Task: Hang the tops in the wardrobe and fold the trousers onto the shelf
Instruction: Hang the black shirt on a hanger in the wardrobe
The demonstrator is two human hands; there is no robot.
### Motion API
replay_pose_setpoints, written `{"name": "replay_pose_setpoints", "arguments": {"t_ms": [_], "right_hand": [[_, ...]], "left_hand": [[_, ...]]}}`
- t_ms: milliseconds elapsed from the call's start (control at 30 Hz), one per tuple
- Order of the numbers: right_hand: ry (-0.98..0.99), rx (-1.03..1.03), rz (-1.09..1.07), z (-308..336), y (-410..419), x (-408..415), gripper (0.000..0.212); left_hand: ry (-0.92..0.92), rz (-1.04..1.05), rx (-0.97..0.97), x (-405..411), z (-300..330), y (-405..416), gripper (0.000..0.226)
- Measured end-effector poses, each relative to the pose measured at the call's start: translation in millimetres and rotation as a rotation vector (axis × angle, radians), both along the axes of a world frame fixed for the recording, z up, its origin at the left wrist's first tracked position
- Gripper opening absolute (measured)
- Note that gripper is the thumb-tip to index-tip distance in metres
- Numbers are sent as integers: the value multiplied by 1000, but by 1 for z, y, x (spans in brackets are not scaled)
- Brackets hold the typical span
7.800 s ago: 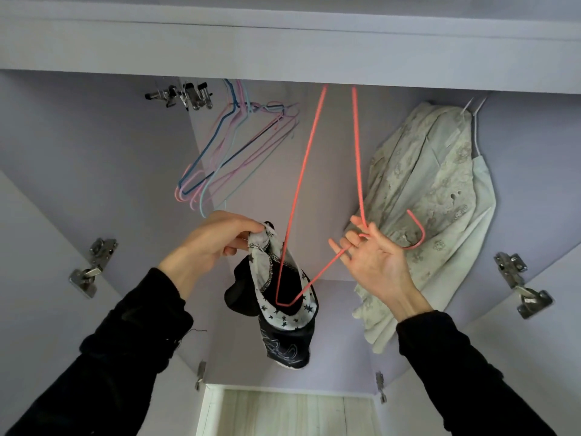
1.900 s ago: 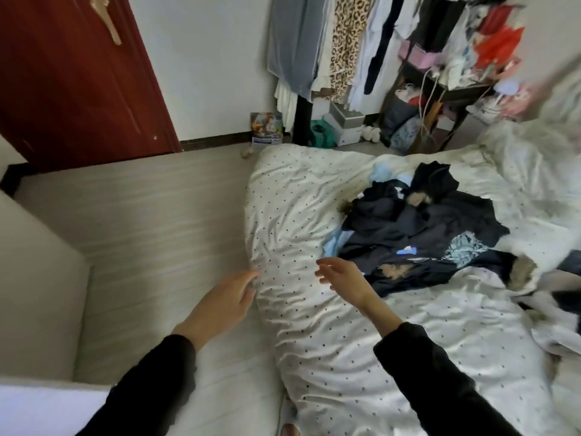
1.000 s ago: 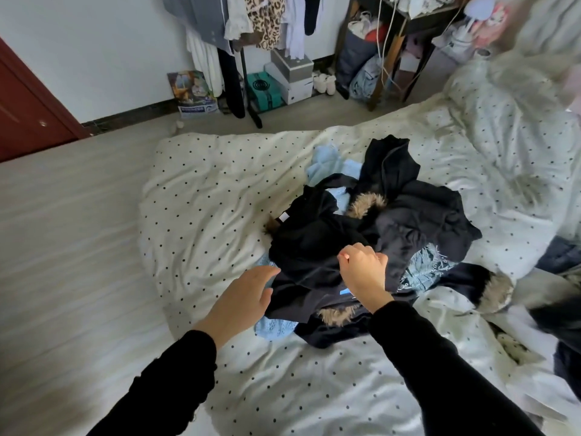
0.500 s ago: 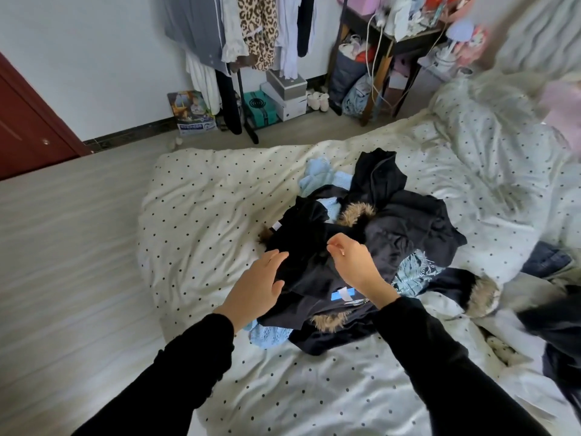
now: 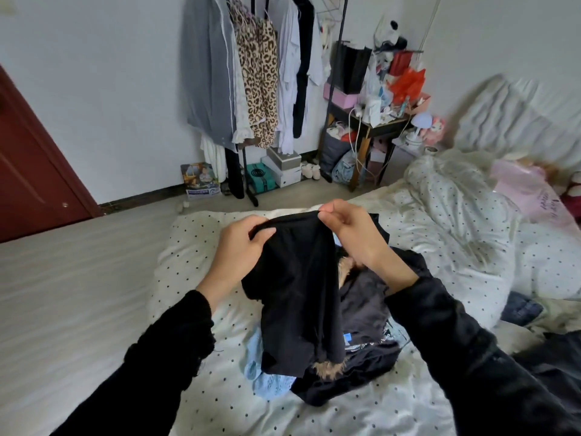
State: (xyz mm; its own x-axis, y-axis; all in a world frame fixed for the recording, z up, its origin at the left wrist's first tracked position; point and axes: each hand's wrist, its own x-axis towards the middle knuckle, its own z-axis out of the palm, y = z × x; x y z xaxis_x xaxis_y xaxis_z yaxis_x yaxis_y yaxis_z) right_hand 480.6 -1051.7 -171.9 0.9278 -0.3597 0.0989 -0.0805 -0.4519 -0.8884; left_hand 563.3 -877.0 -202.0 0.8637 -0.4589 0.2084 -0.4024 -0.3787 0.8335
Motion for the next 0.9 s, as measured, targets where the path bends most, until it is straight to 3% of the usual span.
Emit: {"name": "replay_pose_setpoints", "arguments": {"t_ms": [133, 333, 567, 667, 733, 833, 900], "right_hand": [[-55, -91, 57, 37, 31, 26, 12], [-51, -60, 260, 74, 111, 47, 24], [-93, -54, 415, 90, 203, 54, 4], [33, -125, 684, 87, 255, 37, 28], [63, -198, 821, 80, 283, 26, 30], [-51, -139, 713, 73, 321, 22, 6], [-51, -54, 638, 74, 338, 22, 27]], "left_hand": [[-33, 52, -44, 17, 65, 48, 13], [31, 114, -109, 10, 121, 131, 16], [125, 273, -153, -18, 144, 236, 10], [147, 372, -241, -32, 145, 278, 14], [178, 416, -299, -40, 143, 292, 16], [204, 439, -351, -54, 141, 318, 16], [198, 443, -347, -64, 137, 341, 24]]}}
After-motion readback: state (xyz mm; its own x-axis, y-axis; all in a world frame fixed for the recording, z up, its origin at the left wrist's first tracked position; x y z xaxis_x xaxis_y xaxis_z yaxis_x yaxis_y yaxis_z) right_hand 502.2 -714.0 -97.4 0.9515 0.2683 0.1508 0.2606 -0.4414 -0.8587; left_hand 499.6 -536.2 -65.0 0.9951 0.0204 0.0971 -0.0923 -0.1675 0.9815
